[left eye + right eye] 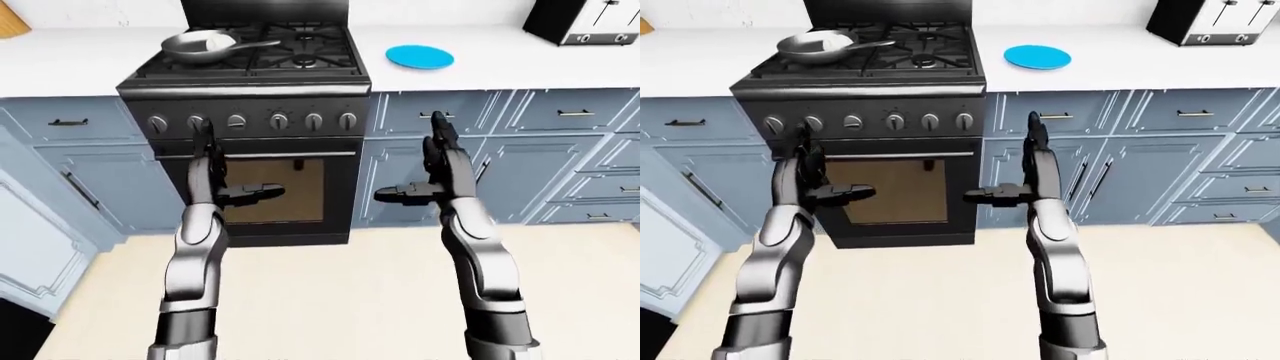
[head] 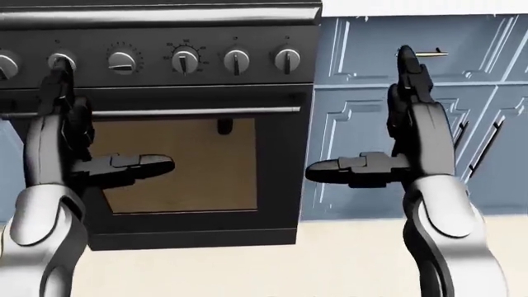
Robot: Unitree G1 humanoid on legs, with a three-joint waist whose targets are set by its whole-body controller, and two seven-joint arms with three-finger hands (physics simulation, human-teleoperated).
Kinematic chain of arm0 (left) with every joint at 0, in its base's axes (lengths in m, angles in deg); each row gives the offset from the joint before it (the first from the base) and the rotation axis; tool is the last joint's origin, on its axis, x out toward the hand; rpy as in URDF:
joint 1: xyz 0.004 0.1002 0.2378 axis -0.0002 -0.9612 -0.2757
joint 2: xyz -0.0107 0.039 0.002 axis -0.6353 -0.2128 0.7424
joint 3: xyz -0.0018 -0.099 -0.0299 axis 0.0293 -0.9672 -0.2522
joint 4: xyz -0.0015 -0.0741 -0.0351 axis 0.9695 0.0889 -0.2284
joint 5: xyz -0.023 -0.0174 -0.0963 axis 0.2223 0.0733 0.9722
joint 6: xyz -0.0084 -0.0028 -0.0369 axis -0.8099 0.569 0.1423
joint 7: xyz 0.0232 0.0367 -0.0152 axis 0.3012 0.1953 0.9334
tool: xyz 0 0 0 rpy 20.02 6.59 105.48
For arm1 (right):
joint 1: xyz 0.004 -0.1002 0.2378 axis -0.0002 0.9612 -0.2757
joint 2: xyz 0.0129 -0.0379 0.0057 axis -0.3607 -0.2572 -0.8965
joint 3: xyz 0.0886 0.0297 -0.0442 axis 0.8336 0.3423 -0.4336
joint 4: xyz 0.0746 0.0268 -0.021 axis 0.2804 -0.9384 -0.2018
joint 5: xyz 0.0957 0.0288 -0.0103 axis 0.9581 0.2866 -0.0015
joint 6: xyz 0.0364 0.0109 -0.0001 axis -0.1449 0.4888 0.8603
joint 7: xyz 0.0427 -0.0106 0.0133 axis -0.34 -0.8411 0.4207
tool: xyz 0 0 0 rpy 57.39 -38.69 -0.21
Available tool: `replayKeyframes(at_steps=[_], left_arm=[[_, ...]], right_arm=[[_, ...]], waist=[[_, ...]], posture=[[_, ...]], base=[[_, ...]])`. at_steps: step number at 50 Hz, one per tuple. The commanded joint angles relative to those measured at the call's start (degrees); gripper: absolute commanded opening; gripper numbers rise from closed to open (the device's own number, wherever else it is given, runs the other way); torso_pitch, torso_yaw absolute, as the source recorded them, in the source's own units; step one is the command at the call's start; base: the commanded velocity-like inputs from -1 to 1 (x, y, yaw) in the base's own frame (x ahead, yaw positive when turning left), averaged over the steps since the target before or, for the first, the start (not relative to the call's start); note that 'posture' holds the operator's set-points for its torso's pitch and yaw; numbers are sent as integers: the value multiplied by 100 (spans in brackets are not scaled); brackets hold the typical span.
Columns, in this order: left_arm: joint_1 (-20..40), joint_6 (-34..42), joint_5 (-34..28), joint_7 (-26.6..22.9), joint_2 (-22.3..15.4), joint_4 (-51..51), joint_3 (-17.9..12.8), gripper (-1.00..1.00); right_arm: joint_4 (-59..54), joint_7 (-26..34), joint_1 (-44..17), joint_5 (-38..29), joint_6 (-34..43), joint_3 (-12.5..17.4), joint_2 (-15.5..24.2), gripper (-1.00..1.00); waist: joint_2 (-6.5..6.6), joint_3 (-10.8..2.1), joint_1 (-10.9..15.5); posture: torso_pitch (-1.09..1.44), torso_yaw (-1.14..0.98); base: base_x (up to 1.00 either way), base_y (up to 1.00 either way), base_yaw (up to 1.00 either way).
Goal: Pick the dumpling from the pan and place it on the plate.
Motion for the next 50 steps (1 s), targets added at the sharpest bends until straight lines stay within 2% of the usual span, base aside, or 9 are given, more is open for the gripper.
replayKeyframes(at_steps=[1,5,14,18,22,25,33,39,50], left_arm=[[247,12,69,20,-47,365,0,100],[433,431,142,64,-110,642,-11,100],[713,1077,308,172,-283,1103,-95,100],[797,1369,303,189,-323,1336,-85,100],[1034,1738,367,221,-401,1565,-133,100],[1205,1852,353,243,-438,1558,-114,100],[1599,2036,434,297,-530,1480,-138,100],[1670,2515,566,370,-620,2033,-191,100],[1759,2971,800,516,-768,2473,-307,100]], right_arm=[[395,-81,-303,4,165,55,89,100],[579,-127,-634,181,667,160,191,100],[1195,-43,-1010,-93,1478,-3,324,100],[1679,0,-1200,-87,1976,70,374,100],[1765,-47,-1552,91,2341,310,507,100],[1688,-95,-1710,279,2415,397,633,100],[1662,-183,-1917,510,2579,380,833,100],[2434,-395,-2222,870,3378,594,993,100],[2690,-703,-2381,1286,3626,639,1027,100]], waist=[[3,-144,-3],[6,-131,1],[10,-114,-3],[23,-103,4],[23,-81,8],[10,-69,5],[3,-61,5],[7,-27,10],[8,12,1]], posture=[[0,0],[0,0],[0,0],[0,0],[0,0],[0,0],[0,0],[0,0],[0,0]], base=[[0,0,0],[0,0,0],[0,0,0],[0,0,0],[0,0,0],[0,0,0],[0,0,0],[0,0,0],[0,0,0]])
